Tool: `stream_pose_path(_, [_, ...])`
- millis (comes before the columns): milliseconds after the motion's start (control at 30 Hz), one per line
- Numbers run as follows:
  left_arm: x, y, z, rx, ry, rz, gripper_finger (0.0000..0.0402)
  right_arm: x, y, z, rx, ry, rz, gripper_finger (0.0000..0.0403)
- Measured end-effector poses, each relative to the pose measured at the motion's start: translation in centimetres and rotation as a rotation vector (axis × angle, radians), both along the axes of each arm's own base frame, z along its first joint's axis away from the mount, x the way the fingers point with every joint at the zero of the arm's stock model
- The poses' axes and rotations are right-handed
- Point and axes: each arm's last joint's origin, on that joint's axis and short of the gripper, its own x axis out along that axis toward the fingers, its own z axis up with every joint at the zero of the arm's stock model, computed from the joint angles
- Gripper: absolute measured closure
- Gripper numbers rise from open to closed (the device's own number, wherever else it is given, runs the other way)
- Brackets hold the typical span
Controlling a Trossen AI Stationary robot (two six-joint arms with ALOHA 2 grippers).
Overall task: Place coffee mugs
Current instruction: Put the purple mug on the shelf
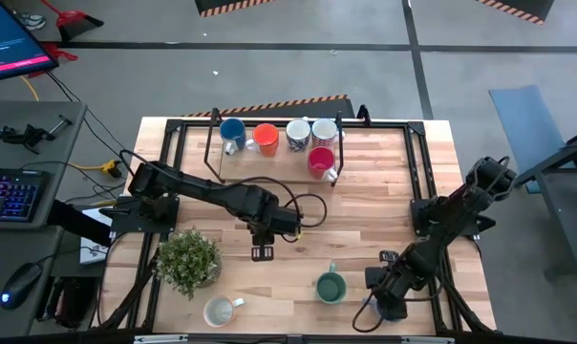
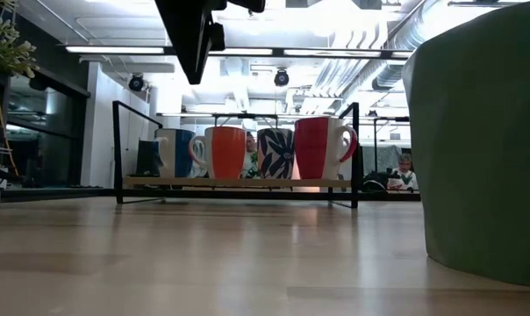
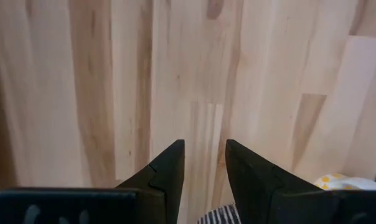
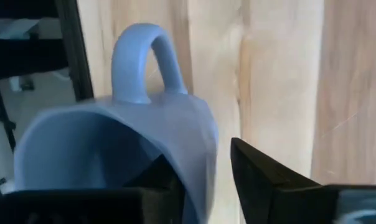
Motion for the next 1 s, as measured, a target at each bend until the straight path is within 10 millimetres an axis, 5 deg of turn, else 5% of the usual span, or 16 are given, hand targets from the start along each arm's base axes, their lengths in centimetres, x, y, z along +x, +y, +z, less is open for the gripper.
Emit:
stream_pose_path(233, [0.0,0.2,0.0,0.062,-0.007,0.006,0.0293,0.7,-0.8,-0.1,-0.043,-0.03,-0.042,0.0395])
stream_pose_path(533, [-1.3,0.7,0.0,0.178,0.108,-0.021,0.0293,2.8,-4.8,-0.1,-0.216,-0.031,-0.08,0.04])
stream_pose_path(767, [-3.6,2.2,2.5,0.266,0.147,-0.019,0.0293,5.1,-9.6,-0.1,-0.307,-0.022,-0.091,0.0401])
stream_pose_path(1000, [-8.4,4.6,5.3,0.28,0.041,0.051,0.0293,7.8,-14.2,1.1,-0.402,-0.119,-0.131,0.0403])
